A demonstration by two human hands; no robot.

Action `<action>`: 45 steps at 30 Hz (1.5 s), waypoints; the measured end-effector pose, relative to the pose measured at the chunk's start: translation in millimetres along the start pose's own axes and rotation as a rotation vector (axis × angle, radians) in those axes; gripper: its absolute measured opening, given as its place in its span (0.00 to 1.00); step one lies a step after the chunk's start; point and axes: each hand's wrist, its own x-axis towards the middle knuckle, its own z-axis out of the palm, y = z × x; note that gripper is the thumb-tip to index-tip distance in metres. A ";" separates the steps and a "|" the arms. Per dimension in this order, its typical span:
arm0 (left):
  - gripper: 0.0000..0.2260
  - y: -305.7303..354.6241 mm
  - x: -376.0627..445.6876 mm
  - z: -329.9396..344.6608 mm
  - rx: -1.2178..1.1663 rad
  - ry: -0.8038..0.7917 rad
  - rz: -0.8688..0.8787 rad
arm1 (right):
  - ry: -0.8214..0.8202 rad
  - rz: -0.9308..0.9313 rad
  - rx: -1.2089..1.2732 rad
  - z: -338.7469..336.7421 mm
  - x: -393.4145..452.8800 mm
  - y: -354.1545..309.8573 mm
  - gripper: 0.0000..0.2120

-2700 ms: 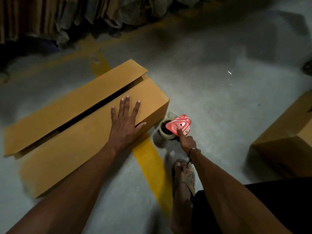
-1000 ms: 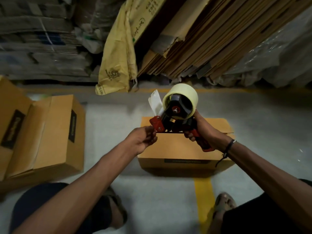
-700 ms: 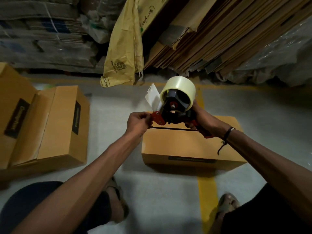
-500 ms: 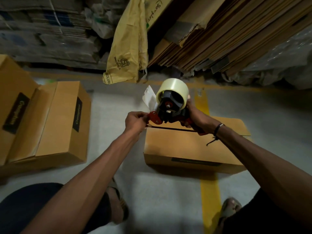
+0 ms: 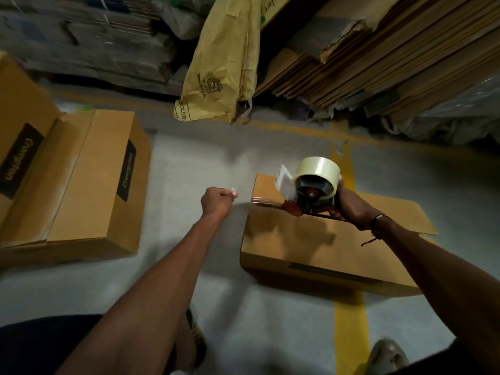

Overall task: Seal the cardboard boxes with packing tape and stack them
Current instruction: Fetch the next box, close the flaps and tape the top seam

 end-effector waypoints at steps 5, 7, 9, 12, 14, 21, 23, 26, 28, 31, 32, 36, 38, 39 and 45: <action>0.08 -15.8 18.4 17.6 0.048 0.027 0.003 | 0.084 0.000 -0.191 8.4 22.8 13.5 0.52; 0.08 -21.8 23.2 20.7 0.058 0.043 0.022 | 0.101 -0.010 -0.269 13.2 29.7 15.5 0.48; 0.09 -27.1 24.8 22.4 0.068 0.057 0.054 | 0.114 -0.012 -0.328 17.9 36.6 18.4 0.45; 0.09 -34.2 26.9 26.6 0.092 0.067 0.103 | 0.134 -0.005 -0.399 25.0 45.6 26.4 0.42; 0.09 -37.7 27.2 29.4 0.098 0.078 0.117 | 0.143 -0.002 -0.440 28.8 49.3 32.7 0.38; 0.10 -50.5 31.5 36.2 0.128 0.072 0.099 | 0.188 -0.063 -0.507 36.0 55.3 46.4 0.38; 0.10 -53.9 32.4 37.9 0.121 0.068 0.059 | 0.189 -0.066 -0.506 36.6 55.7 46.5 0.38; 0.10 -62.0 36.7 40.8 0.086 0.043 -0.001 | 0.196 -0.069 -0.513 37.0 56.3 46.9 0.37; 0.10 -65.8 39.4 41.4 0.052 0.017 -0.046 | 0.202 -0.071 -0.509 36.7 56.4 47.1 0.35; 0.10 -69.7 41.6 44.7 0.000 0.010 -0.072 | 0.190 -0.042 -0.488 36.6 58.3 50.0 0.34; 0.09 -71.5 42.2 46.6 -0.014 0.021 -0.074 | 0.190 -0.047 -0.494 36.4 60.1 51.9 0.35; 0.08 -79.8 42.6 58.4 -0.039 0.027 -0.133 | 0.180 -0.041 -0.507 36.3 66.5 59.1 0.33; 0.09 -83.1 39.8 67.2 -0.030 0.021 -0.163 | 0.174 -0.023 -0.509 36.6 68.6 62.7 0.31; 0.08 -83.7 37.9 72.7 -0.013 0.012 -0.168 | 0.169 -0.010 -0.501 36.4 69.6 64.1 0.31; 0.19 -91.5 35.7 79.8 0.080 -0.015 -0.295 | 0.164 -0.072 -0.498 34.7 69.8 59.8 0.34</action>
